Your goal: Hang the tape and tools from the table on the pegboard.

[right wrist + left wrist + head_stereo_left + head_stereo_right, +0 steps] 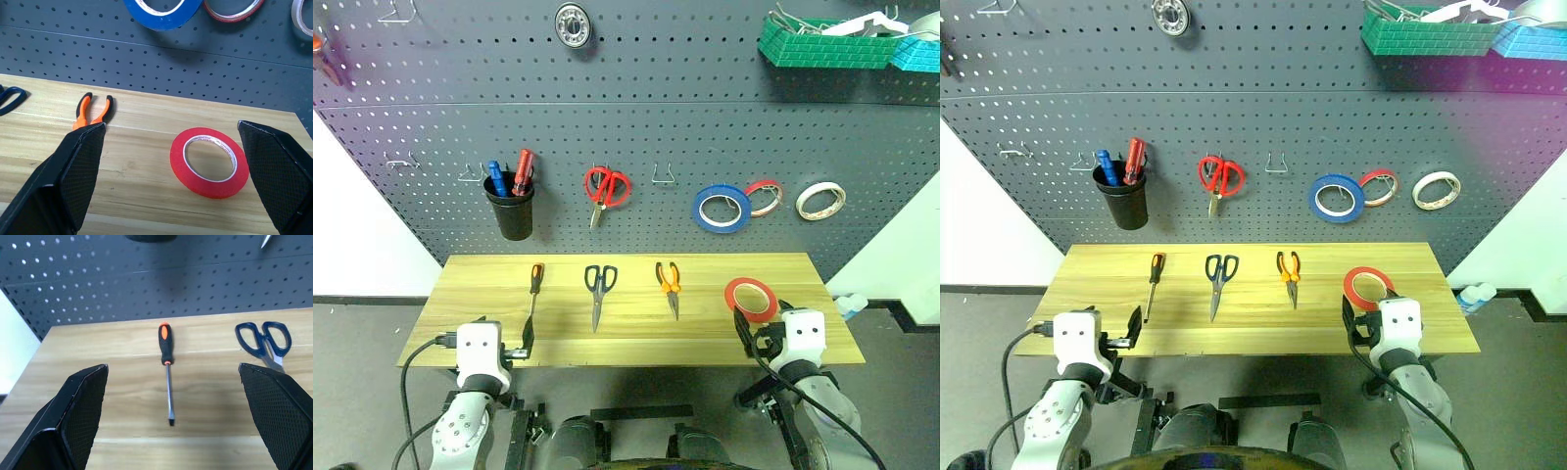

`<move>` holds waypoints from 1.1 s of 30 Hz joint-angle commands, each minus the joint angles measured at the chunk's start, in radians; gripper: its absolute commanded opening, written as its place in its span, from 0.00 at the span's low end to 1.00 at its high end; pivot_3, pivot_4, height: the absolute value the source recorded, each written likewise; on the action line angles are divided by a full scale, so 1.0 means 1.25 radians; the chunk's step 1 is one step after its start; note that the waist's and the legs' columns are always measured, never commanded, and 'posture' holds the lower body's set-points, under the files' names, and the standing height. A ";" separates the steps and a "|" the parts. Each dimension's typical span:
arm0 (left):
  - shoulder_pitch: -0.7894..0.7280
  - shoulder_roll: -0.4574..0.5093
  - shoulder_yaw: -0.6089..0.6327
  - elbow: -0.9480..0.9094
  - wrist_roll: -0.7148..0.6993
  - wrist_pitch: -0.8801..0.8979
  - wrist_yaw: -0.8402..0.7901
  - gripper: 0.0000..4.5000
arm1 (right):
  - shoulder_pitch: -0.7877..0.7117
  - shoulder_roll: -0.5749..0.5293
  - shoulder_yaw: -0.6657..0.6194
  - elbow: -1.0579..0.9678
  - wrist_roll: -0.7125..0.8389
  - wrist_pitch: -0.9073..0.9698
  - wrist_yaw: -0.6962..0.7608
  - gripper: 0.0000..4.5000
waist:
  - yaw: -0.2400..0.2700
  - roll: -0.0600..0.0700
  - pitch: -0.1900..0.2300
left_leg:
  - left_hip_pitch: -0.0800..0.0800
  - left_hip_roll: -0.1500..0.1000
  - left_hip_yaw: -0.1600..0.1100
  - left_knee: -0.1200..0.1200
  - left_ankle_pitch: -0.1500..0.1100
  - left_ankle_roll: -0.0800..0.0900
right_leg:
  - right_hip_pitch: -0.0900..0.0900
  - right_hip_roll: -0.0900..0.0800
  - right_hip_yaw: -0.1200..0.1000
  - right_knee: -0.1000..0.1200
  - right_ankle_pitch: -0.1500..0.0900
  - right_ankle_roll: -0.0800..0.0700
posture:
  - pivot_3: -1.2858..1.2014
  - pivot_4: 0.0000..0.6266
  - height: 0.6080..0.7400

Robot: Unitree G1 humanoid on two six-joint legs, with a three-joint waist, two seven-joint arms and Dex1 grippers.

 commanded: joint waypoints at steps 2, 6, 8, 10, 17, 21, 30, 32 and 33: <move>-0.016 0.019 0.010 -0.024 0.001 -0.015 -0.008 0.99 | 0.007 0.006 0.010 -0.041 -0.001 0.000 -0.005 1.00 | -0.002 0.000 0.000 | 0.000 0.000 0.000 0.000 0.000 0.000 | 0.000 0.000 0.000 0.000 0.000 0.000 | 0.56 0.00 1.00; -0.013 0.029 0.005 -0.023 -0.004 -0.016 -0.018 0.99 | 0.026 0.011 0.021 -0.055 -0.011 0.000 -0.014 1.00 | -0.002 0.000 0.000 | 0.000 0.000 0.000 0.000 0.000 0.000 | 0.000 0.000 0.000 0.000 0.000 0.000 | 0.56 0.00 1.00; -0.007 0.031 -0.004 -0.029 -0.002 -0.014 -0.023 0.99 | 0.041 0.013 0.026 -0.068 -0.015 0.002 -0.018 1.00 | -0.002 0.000 0.000 | 0.000 0.000 0.000 0.000 0.000 0.000 | 0.000 0.000 0.000 0.000 0.000 0.000 | 0.55 0.00 1.00; -0.003 0.035 -0.010 -0.031 -0.001 -0.013 -0.030 0.99 | 0.054 0.010 0.034 -0.079 -0.019 0.005 -0.017 1.00 | -0.002 0.000 0.000 | 0.000 0.000 0.000 0.000 0.000 0.000 | 0.000 0.000 0.000 0.000 0.000 0.000 | 0.55 0.00 1.00; 0.017 0.037 -0.019 -0.038 -0.008 -0.013 -0.047 0.99 | 0.101 0.015 0.053 -0.116 -0.034 0.007 -0.027 1.00 | -0.004 0.001 0.000 | 0.000 0.000 0.000 -0.001 0.000 0.000 | -0.001 0.000 0.000 0.000 0.000 0.000 | 0.54 0.00 1.00; 0.026 0.034 -0.019 -0.042 -0.016 -0.013 -0.056 0.99 | 0.118 0.016 0.059 -0.128 -0.039 0.007 -0.031 1.00 | -0.004 0.001 0.000 | 0.000 0.000 0.000 -0.001 0.000 0.000 | -0.001 -0.001 0.000 0.000 0.000 0.000 | 0.54 0.00 1.00; 0.005 0.075 -0.016 -0.027 -0.045 -0.005 -0.124 0.99 | 0.148 0.010 0.058 -0.169 -0.051 0.009 -0.036 1.00 | -0.005 0.002 0.001 | 0.000 0.000 0.000 -0.002 0.000 0.000 | -0.001 -0.001 0.001 -0.001 0.000 0.000 | 0.54 0.00 1.00; -0.015 0.108 -0.022 -0.013 -0.060 0.005 -0.170 0.99 | 0.152 0.006 0.053 -0.190 -0.055 0.011 -0.038 1.00 | -0.005 0.002 0.001 | 0.000 0.000 0.000 -0.002 0.000 0.000 | -0.001 -0.001 0.000 -0.001 0.000 0.000 | 0.54 0.00 1.00; -0.023 0.122 -0.021 -0.011 -0.079 0.015 -0.196 0.99 | 0.154 0.005 0.050 -0.202 -0.058 0.013 -0.041 1.00 | -0.005 0.003 0.001 | 0.000 0.000 0.000 -0.002 0.000 0.000 | -0.001 -0.001 0.000 -0.001 -0.001 0.000 | 0.54 0.01 1.00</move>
